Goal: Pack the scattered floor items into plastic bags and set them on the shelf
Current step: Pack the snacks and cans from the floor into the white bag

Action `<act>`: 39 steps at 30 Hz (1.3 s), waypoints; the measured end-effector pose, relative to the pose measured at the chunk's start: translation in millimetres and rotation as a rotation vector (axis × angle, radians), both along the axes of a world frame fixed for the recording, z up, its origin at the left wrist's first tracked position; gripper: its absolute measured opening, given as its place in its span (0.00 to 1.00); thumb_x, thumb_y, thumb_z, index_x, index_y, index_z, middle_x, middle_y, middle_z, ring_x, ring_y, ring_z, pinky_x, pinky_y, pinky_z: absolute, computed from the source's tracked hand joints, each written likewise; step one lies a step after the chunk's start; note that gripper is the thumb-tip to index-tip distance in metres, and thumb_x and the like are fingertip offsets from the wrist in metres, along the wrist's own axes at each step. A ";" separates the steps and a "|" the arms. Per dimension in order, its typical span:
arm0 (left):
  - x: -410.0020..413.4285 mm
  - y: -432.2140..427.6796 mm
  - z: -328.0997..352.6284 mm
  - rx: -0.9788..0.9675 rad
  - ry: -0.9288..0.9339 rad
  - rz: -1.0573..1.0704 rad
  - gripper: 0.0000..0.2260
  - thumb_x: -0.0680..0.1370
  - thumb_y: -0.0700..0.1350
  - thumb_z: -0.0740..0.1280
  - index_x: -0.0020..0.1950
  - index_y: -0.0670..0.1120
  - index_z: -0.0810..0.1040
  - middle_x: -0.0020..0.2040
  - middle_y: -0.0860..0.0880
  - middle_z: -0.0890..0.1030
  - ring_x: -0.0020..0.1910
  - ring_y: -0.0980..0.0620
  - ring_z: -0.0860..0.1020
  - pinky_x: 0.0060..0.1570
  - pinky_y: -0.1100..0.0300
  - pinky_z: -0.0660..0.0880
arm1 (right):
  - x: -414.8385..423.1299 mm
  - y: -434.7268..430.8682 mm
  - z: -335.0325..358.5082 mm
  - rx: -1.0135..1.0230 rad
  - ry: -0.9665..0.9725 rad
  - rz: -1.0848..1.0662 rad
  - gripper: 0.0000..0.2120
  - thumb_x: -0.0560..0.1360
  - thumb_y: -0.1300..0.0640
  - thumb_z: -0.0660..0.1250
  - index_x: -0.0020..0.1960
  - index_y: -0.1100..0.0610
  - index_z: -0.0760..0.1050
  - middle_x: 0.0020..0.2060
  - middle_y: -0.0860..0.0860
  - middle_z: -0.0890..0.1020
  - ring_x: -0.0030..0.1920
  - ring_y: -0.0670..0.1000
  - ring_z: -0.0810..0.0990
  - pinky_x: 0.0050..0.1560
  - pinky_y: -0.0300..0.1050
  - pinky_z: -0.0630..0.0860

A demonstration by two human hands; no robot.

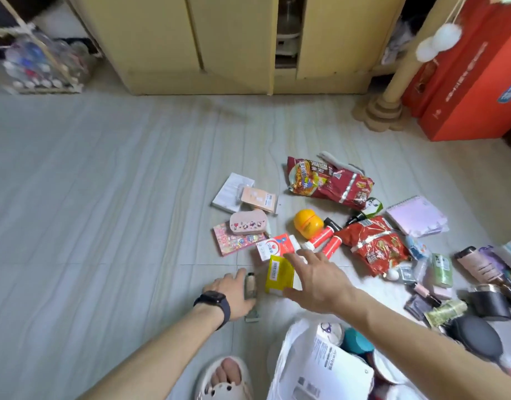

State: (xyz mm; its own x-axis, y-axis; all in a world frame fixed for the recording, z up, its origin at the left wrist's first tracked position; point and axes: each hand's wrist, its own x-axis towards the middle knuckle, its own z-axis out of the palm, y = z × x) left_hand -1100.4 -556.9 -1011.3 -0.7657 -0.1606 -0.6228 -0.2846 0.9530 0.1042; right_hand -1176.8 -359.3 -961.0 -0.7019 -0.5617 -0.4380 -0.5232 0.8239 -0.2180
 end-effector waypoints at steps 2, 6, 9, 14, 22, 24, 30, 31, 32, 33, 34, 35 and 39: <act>2.3 7.0 -28.1 0.077 0.006 0.081 0.37 0.73 0.62 0.63 0.77 0.56 0.50 0.69 0.45 0.70 0.64 0.41 0.74 0.56 0.50 0.72 | -3.2 -14.2 -30.0 0.044 -0.011 0.050 0.42 0.72 0.33 0.66 0.78 0.41 0.49 0.75 0.54 0.59 0.73 0.61 0.62 0.69 0.55 0.66; -5.6 16.9 -57.3 0.140 0.101 0.179 0.34 0.76 0.52 0.65 0.78 0.57 0.52 0.68 0.44 0.67 0.62 0.39 0.74 0.55 0.49 0.75 | 3.6 -26.5 -70.4 0.060 0.056 0.113 0.40 0.73 0.38 0.68 0.76 0.37 0.49 0.71 0.56 0.61 0.68 0.62 0.66 0.62 0.54 0.71; -7.8 19.0 -66.0 0.236 0.145 0.257 0.28 0.75 0.45 0.64 0.73 0.62 0.61 0.59 0.45 0.70 0.55 0.38 0.77 0.49 0.47 0.79 | -1.9 -17.0 -60.0 -0.070 0.000 -0.031 0.32 0.73 0.40 0.69 0.72 0.41 0.59 0.64 0.54 0.67 0.61 0.61 0.73 0.55 0.53 0.74; -10.7 14.1 -29.7 0.297 0.238 0.188 0.26 0.76 0.43 0.66 0.72 0.59 0.66 0.57 0.44 0.75 0.58 0.41 0.76 0.53 0.55 0.73 | -10.0 44.9 18.9 -0.370 -0.011 -0.366 0.30 0.68 0.38 0.72 0.64 0.42 0.64 0.53 0.49 0.76 0.49 0.53 0.77 0.46 0.47 0.72; -17.5 83.3 139.7 0.571 0.532 -0.068 0.24 0.74 0.47 0.70 0.69 0.59 0.70 0.53 0.52 0.78 0.51 0.51 0.77 0.46 0.62 0.68 | 113.2 166.3 82.3 -0.992 -0.106 -1.090 0.28 0.63 0.37 0.74 0.59 0.42 0.70 0.47 0.48 0.86 0.49 0.47 0.84 0.47 0.45 0.78; -4.8 116.2 165.0 0.585 0.521 -0.293 0.24 0.74 0.48 0.70 0.69 0.60 0.70 0.53 0.51 0.78 0.50 0.51 0.76 0.46 0.62 0.66 | 153.3 182.9 78.4 -1.087 -0.119 -1.226 0.27 0.65 0.44 0.74 0.60 0.49 0.71 0.47 0.50 0.86 0.48 0.45 0.84 0.41 0.35 0.75; 57.8 184.4 128.5 0.384 0.145 -0.852 0.20 0.78 0.46 0.63 0.69 0.58 0.67 0.55 0.48 0.74 0.53 0.42 0.76 0.44 0.52 0.72 | 225.0 215.6 53.1 -1.161 -0.103 -1.492 0.21 0.66 0.44 0.71 0.56 0.45 0.71 0.47 0.47 0.86 0.53 0.52 0.83 0.46 0.50 0.75; 66.5 188.9 117.4 0.311 0.086 -0.900 0.21 0.78 0.45 0.62 0.69 0.58 0.66 0.55 0.47 0.74 0.53 0.41 0.76 0.41 0.53 0.69 | 228.6 218.1 52.4 -1.175 -0.100 -1.500 0.21 0.66 0.44 0.71 0.56 0.45 0.71 0.46 0.47 0.86 0.53 0.51 0.83 0.46 0.49 0.75; 73.3 192.0 108.3 0.238 0.053 -0.946 0.21 0.78 0.44 0.62 0.70 0.58 0.65 0.55 0.46 0.73 0.52 0.40 0.76 0.40 0.53 0.67 | 230.1 219.3 53.1 -1.193 -0.100 -1.498 0.21 0.66 0.44 0.71 0.56 0.45 0.71 0.46 0.47 0.86 0.52 0.50 0.83 0.45 0.47 0.75; 77.8 193.7 101.7 0.173 0.033 -0.990 0.22 0.78 0.43 0.62 0.70 0.57 0.64 0.55 0.46 0.73 0.51 0.39 0.77 0.39 0.52 0.66 | 230.3 219.6 53.8 -1.213 -0.103 -1.491 0.21 0.66 0.44 0.72 0.56 0.44 0.71 0.46 0.48 0.86 0.51 0.49 0.84 0.44 0.44 0.75; 81.0 194.4 96.9 0.121 0.025 -1.023 0.22 0.78 0.42 0.62 0.70 0.56 0.63 0.55 0.45 0.73 0.50 0.39 0.77 0.38 0.52 0.66 | 229.4 219.1 54.7 -1.227 -0.106 -1.479 0.21 0.65 0.43 0.72 0.56 0.44 0.71 0.46 0.48 0.86 0.51 0.49 0.84 0.43 0.40 0.75; 83.0 193.6 92.5 0.087 0.020 -1.035 0.22 0.78 0.42 0.62 0.70 0.55 0.62 0.56 0.45 0.73 0.50 0.39 0.77 0.38 0.52 0.66 | 226.8 218.0 54.5 -1.224 -0.107 -1.459 0.22 0.64 0.41 0.73 0.55 0.43 0.71 0.46 0.48 0.86 0.51 0.49 0.84 0.42 0.38 0.75; 77.3 184.3 88.6 -0.060 0.149 -1.108 0.22 0.75 0.44 0.66 0.67 0.49 0.64 0.59 0.46 0.72 0.58 0.42 0.73 0.50 0.49 0.69 | 215.4 212.5 50.0 -1.131 -0.112 -1.384 0.25 0.61 0.35 0.74 0.54 0.37 0.71 0.46 0.47 0.85 0.51 0.48 0.82 0.52 0.50 0.78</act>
